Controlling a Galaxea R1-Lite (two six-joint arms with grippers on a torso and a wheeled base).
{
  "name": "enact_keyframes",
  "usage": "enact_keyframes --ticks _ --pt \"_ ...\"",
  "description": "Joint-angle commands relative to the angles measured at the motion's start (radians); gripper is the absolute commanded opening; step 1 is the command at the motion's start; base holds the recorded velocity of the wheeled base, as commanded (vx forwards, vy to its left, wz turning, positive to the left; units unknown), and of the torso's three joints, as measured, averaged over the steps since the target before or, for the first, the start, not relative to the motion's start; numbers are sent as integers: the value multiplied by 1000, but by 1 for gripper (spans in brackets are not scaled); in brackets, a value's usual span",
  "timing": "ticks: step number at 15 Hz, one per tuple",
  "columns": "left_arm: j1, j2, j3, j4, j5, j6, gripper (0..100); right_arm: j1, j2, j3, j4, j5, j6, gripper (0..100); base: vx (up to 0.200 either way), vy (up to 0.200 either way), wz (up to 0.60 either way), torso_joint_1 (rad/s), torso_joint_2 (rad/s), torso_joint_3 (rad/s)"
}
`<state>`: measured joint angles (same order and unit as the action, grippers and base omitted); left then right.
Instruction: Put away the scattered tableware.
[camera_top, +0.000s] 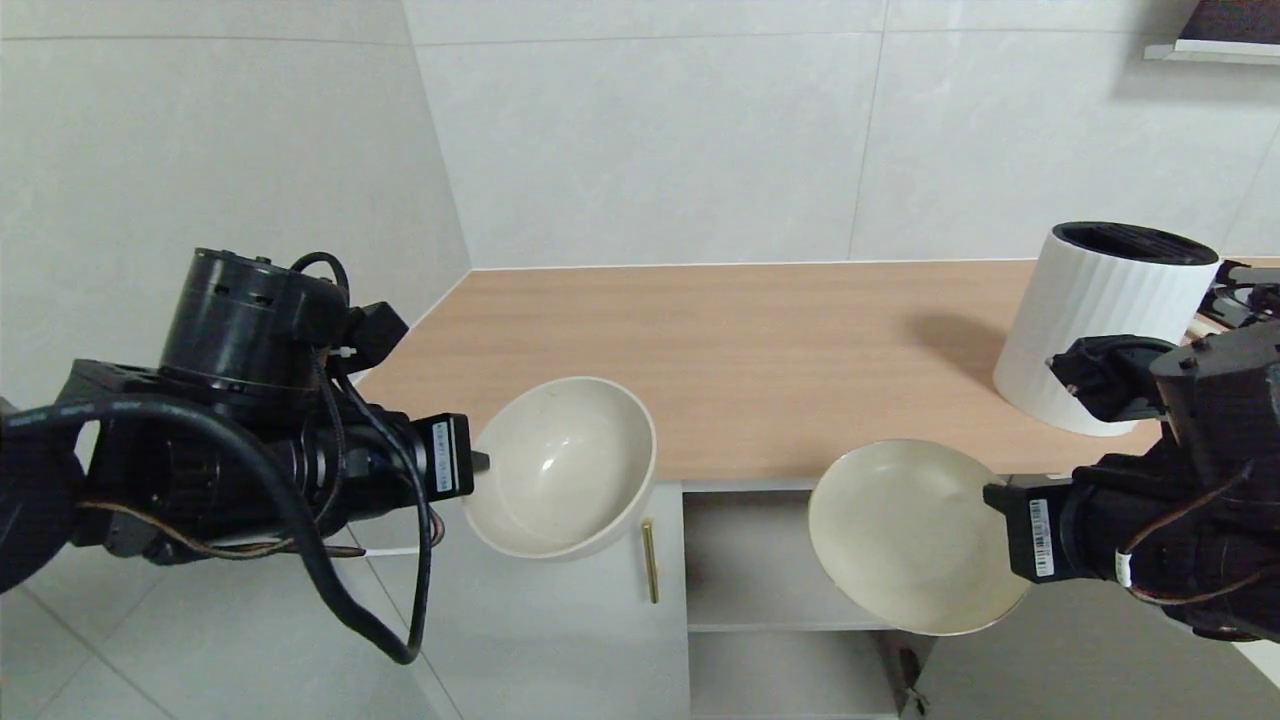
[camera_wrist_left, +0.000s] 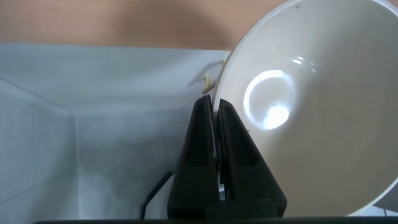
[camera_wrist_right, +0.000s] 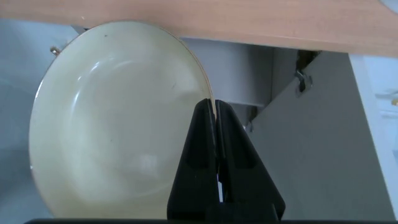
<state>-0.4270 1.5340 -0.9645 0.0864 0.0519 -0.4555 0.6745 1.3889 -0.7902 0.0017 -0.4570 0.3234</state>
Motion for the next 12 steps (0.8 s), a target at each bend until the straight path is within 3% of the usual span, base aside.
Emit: enact_keyframes --ticks 1,9,12 --pt "-6 18 1 1 2 1 0 0 25 8 0 1 0 0 -200 0 0 17 -2 -2" --pt "-7 18 3 1 2 3 0 0 44 12 0 -2 -1 0 0 0 0 -5 11 6" --pt "-7 20 1 1 2 5 0 0 59 12 0 -11 -1 0 0 0 0 -136 360 229"
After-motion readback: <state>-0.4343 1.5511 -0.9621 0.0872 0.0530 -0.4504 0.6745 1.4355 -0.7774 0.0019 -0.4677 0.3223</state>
